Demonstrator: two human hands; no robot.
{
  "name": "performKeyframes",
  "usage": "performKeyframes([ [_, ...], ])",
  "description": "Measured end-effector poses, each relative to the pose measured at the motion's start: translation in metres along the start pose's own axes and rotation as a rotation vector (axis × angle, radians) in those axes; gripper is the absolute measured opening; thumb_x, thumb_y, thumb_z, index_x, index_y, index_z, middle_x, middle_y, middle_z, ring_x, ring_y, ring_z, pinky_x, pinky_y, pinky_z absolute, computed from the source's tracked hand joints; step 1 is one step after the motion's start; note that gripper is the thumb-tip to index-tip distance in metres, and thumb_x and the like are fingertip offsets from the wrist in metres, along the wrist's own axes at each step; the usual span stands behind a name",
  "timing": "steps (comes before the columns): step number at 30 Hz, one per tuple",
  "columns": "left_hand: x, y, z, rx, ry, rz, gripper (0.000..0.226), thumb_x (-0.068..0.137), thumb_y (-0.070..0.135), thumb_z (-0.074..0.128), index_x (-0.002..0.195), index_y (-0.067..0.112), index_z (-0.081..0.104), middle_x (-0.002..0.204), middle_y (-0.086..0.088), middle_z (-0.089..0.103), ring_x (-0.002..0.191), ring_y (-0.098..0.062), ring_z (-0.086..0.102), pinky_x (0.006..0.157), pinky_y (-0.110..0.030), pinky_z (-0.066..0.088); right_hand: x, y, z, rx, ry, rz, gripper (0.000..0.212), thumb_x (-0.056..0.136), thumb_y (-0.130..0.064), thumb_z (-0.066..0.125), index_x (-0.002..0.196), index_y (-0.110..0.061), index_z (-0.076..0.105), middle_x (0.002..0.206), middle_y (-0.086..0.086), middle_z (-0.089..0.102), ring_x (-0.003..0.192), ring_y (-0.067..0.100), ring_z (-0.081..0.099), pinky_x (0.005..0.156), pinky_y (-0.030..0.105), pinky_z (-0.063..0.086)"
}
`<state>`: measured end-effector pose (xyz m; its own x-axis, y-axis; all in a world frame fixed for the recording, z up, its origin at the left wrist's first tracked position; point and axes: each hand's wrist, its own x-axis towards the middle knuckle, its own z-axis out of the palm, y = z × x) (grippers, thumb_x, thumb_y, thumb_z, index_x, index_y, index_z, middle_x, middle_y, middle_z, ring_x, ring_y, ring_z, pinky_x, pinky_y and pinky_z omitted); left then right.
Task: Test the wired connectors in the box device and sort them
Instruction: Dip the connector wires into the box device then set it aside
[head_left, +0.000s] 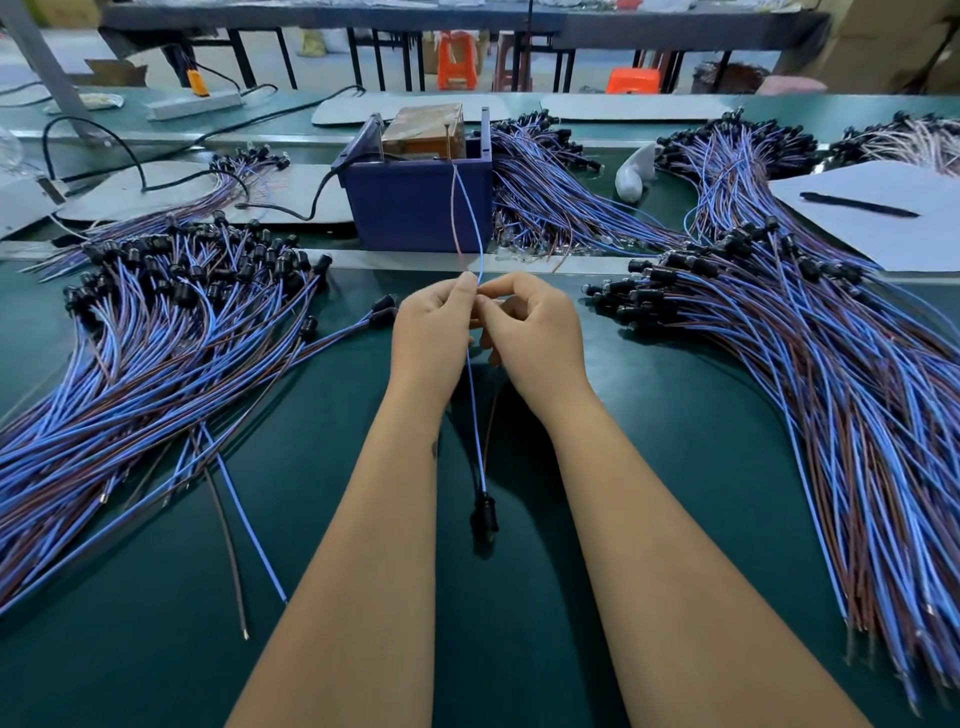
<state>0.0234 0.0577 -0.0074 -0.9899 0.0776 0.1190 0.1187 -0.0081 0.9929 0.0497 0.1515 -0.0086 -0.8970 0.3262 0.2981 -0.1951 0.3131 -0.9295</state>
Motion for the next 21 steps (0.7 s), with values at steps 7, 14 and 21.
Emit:
performKeyframes([
  [7,-0.002,0.004,-0.005,-0.060,0.023,-0.082,0.020,0.094,0.021,0.061,0.078,0.018,0.074,0.084,-0.004,0.073,0.083,-0.018,0.063,0.082,-0.040,0.051,0.000,-0.001,-0.006,0.017,-0.101,0.046,0.012,0.089,-0.016,0.065,0.080,-0.021,0.070,0.057,-0.007,0.062,0.051,0.006,0.051,0.057,0.025,0.042],
  [14,0.003,0.007,-0.010,-0.216,0.172,-0.114,0.012,0.094,0.023,0.064,0.085,0.023,0.071,0.056,0.019,0.056,0.054,-0.003,0.043,0.047,-0.016,0.037,0.001,-0.004,-0.016,-0.050,-0.435,0.155,0.030,0.088,-0.031,0.070,0.082,-0.001,0.071,0.057,-0.002,0.045,0.054,0.007,0.039,0.057,0.022,0.033],
  [21,0.002,0.014,-0.014,-0.691,0.181,-0.089,0.013,0.098,0.013,0.056,0.090,0.014,0.067,0.071,0.004,0.068,0.045,-0.001,0.047,0.042,-0.010,0.038,-0.001,-0.012,-0.025,-0.098,-0.657,0.176,0.022,0.083,-0.023,0.076,0.084,-0.001,0.074,0.046,-0.008,0.032,0.043,0.006,0.024,0.041,0.015,0.022],
])
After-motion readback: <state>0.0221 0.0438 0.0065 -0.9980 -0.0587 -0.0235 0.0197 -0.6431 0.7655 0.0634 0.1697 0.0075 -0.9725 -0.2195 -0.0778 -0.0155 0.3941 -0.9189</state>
